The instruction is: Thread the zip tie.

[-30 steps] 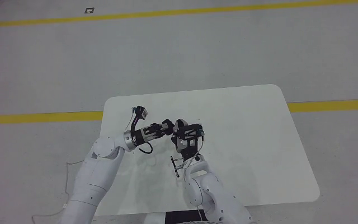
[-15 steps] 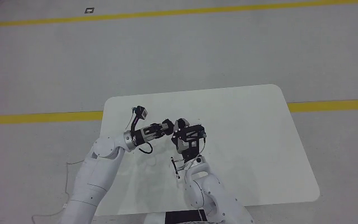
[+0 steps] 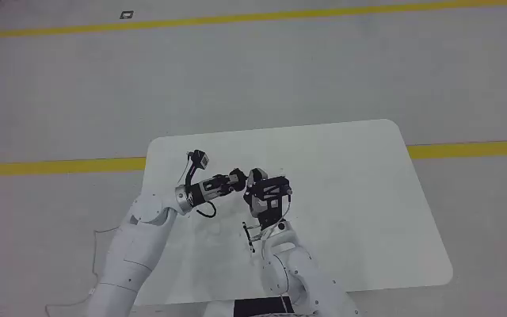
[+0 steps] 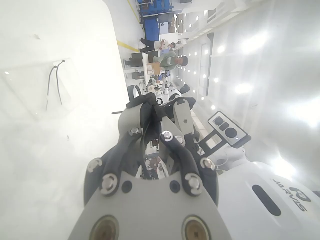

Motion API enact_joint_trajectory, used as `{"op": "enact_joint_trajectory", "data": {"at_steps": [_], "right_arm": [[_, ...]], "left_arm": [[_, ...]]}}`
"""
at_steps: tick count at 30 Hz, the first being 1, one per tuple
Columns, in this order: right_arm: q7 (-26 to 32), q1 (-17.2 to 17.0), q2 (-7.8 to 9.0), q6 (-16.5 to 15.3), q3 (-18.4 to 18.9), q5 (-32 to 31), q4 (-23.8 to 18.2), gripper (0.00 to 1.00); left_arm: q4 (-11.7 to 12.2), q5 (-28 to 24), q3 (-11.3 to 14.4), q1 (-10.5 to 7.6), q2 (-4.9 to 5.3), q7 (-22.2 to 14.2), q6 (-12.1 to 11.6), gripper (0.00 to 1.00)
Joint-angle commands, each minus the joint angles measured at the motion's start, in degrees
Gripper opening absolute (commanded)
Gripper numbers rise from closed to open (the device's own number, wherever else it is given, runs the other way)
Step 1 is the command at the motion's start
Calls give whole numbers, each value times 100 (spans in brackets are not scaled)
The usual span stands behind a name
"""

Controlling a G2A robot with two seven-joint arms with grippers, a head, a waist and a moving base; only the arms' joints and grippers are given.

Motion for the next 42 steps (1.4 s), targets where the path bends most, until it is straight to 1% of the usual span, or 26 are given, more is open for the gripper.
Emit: {"op": "enact_joint_trajectory", "data": {"at_steps": [1,42], "right_arm": [[3,1,2,-4,6,-1,11,0],[225,122,-6,-18,-35,32,202,0]], "left_arm": [[0,0,0,0,0,0,0,0],[0,0,0,0,0,0,0,0]]}}
